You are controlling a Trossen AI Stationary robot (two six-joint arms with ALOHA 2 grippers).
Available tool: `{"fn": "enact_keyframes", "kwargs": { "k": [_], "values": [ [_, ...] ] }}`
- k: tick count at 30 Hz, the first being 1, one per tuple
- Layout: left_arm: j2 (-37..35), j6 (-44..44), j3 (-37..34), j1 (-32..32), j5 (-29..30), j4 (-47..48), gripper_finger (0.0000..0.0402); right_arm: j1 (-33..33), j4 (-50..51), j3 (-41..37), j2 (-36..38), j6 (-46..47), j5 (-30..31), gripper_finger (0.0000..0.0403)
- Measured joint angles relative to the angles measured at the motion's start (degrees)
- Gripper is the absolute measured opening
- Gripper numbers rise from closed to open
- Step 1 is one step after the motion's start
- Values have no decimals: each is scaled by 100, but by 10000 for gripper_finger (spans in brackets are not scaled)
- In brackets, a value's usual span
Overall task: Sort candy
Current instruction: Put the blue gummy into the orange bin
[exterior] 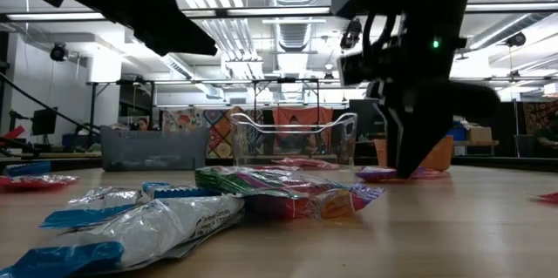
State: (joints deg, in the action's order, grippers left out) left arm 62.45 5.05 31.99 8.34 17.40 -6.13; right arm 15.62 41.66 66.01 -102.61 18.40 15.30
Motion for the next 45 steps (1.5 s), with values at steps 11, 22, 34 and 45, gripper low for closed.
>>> {"fn": "enact_keyframes", "kwargs": {
  "k": [11, 22, 34, 45],
  "values": [
    [405, 21, 7, 0, -41, -516, 107, -137, -11, -2, -193, -7, 167, 99],
    [1013, 1, 7, 0, -46, -1095, 107, -192, -34, -3, -103, -332, -79, 9],
    [2083, -502, 10, 4, -1052, -2688, 122, -192, -708, -1, 758, -479, -976, 8],
    [2881, -628, 11, 4, -1248, -3649, 197, -190, -934, -39, 1124, -666, -111, 9]
  ]
}}
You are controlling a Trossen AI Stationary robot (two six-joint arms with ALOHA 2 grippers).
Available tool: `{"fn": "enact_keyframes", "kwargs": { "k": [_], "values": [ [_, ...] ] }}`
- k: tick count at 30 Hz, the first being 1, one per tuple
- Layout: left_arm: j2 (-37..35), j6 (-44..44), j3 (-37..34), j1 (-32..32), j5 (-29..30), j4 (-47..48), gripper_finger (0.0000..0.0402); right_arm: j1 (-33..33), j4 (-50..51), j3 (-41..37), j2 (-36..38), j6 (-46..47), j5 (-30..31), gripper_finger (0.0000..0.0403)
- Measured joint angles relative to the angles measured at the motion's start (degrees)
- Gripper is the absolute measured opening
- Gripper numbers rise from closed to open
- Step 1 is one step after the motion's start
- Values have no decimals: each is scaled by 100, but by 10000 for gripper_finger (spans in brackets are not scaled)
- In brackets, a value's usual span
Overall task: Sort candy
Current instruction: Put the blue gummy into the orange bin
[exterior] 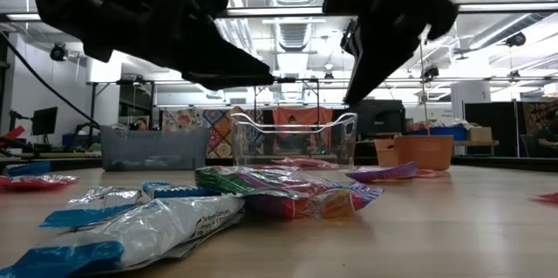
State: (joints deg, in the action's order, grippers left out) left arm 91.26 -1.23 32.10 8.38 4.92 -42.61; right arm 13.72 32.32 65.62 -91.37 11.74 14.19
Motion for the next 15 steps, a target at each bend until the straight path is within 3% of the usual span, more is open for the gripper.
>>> {"fn": "enact_keyframes", "kwargs": {
  "k": [6, 15],
  "values": [
    [27, -3, 0, 0, 0, -86, 206, 4, 114, -250, -22, 140, -184, 41],
    [-8, -40, 0, 0, 1, -79, 206, 41, 161, -588, -130, 849, -218, 183]
  ]
}}
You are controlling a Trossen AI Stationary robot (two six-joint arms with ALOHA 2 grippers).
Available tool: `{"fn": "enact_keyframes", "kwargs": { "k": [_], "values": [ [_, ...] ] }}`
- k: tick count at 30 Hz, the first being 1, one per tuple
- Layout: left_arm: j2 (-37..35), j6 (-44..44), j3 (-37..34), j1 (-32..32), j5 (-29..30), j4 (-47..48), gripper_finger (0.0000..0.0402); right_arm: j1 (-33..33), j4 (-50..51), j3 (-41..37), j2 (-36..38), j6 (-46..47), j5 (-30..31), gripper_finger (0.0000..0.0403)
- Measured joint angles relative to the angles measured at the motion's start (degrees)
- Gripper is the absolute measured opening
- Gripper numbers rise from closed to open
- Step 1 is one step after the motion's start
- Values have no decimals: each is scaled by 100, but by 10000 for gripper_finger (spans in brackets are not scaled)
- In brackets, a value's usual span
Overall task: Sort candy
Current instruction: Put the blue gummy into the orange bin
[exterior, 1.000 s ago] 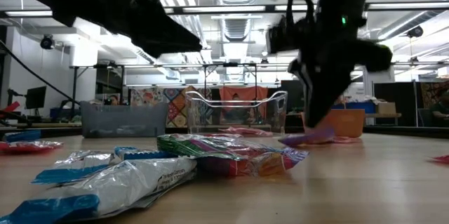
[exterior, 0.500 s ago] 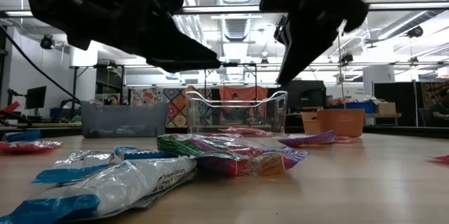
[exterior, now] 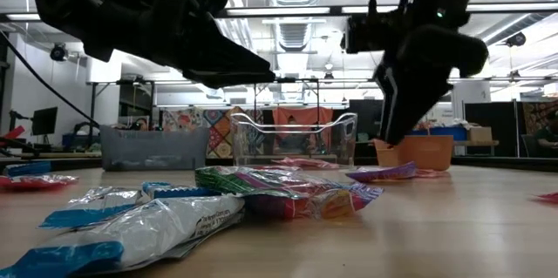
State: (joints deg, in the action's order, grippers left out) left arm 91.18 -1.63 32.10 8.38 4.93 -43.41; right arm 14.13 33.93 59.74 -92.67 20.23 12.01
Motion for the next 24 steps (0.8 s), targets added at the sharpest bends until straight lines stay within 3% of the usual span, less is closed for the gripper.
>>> {"fn": "enact_keyframes", "kwargs": {
  "k": [8, 13, 18, 24],
  "values": [
    [-2, -2, 0, 0, 0, -69, 206, -2, -666, -362, -274, 0, 203, 250],
    [-2, -4, 0, 0, 0, -135, 206, -53, -681, -402, -418, 77, 504, 250],
    [-2, -21, 0, 0, 2, -154, 206, -148, -798, -393, -552, 87, 286, 182],
    [-2, -22, 0, 0, 2, -159, 206, -238, -810, -416, -554, 21, 192, 43]
  ]
}}
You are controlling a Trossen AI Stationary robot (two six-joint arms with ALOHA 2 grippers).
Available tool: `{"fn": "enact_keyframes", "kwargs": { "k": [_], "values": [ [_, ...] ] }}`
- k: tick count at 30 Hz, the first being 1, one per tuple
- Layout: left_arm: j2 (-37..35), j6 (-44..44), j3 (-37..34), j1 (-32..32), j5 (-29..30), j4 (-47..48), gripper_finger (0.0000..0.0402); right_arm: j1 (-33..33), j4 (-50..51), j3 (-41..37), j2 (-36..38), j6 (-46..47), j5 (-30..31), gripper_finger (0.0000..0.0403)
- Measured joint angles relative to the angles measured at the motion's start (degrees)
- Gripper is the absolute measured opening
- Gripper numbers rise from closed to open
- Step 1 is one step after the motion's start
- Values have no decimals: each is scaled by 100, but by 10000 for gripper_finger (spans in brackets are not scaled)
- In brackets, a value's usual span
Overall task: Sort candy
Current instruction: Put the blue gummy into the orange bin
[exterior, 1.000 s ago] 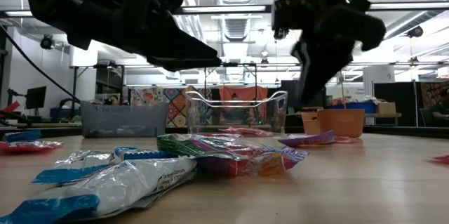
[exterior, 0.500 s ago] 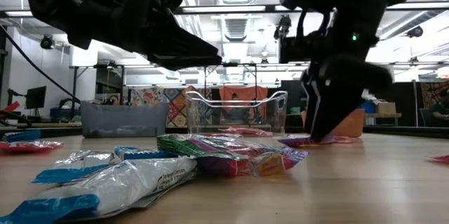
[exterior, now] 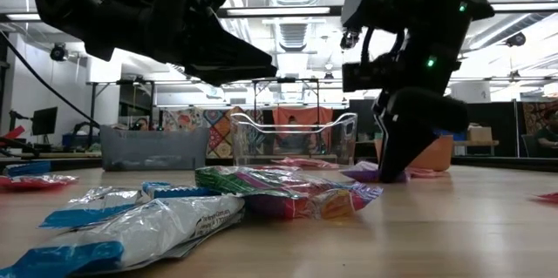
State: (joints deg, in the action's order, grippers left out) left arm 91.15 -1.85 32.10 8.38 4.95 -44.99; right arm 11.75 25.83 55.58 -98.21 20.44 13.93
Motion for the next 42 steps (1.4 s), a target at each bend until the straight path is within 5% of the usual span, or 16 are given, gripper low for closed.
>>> {"fn": "enact_keyframes", "kwargs": {
  "k": [12, 30, 42],
  "values": [
    [66, -113, 0, 1, -3, -40, 206, 11, -493, 28, 241, -324, -686, 9],
    [1731, -260, 680, -79, -299, -697, 206, -3, -1037, 35, 436, -539, -1002, 8],
    [2004, -249, 864, -229, -455, -699, 206, -2, -1166, 37, 677, -763, -1113, 8]
  ]
}}
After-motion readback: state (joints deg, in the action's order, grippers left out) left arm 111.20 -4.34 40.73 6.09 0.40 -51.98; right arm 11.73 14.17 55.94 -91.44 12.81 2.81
